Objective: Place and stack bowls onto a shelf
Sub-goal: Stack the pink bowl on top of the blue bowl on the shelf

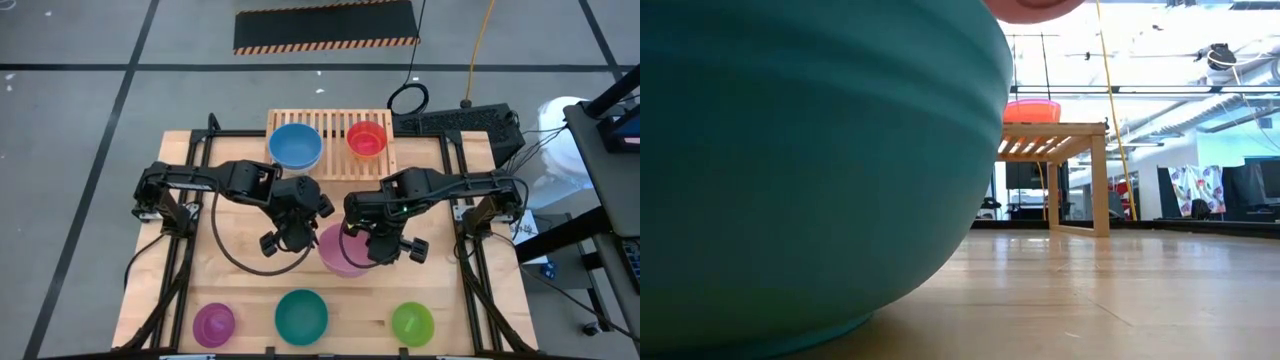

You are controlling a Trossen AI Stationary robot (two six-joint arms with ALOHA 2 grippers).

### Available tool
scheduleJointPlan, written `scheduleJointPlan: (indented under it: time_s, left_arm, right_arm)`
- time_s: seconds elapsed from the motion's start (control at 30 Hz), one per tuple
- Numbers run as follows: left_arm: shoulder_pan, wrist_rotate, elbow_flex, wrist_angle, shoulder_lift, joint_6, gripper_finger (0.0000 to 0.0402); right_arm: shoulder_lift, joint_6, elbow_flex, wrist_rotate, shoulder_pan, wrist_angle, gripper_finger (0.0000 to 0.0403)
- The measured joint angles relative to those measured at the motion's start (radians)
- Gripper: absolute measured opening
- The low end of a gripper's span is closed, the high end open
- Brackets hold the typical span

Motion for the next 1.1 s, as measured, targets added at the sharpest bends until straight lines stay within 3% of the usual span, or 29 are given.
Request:
scheduleJointPlan:
  time_s: [0.27,1.1]
  left_arm:
    - [0.002,0.019,0.0,-0.004,0.0,0.03,0.0056]
    - [0.002,0.027,0.0,-0.008,0.0,0.032,0.0056]
  right_arm:
    - [0.0,-0.114,0.0,0.001,0.0,0.008,0.0]
    - [0.0,-0.223,0.0,0.008,-0.001,0.006,0.0]
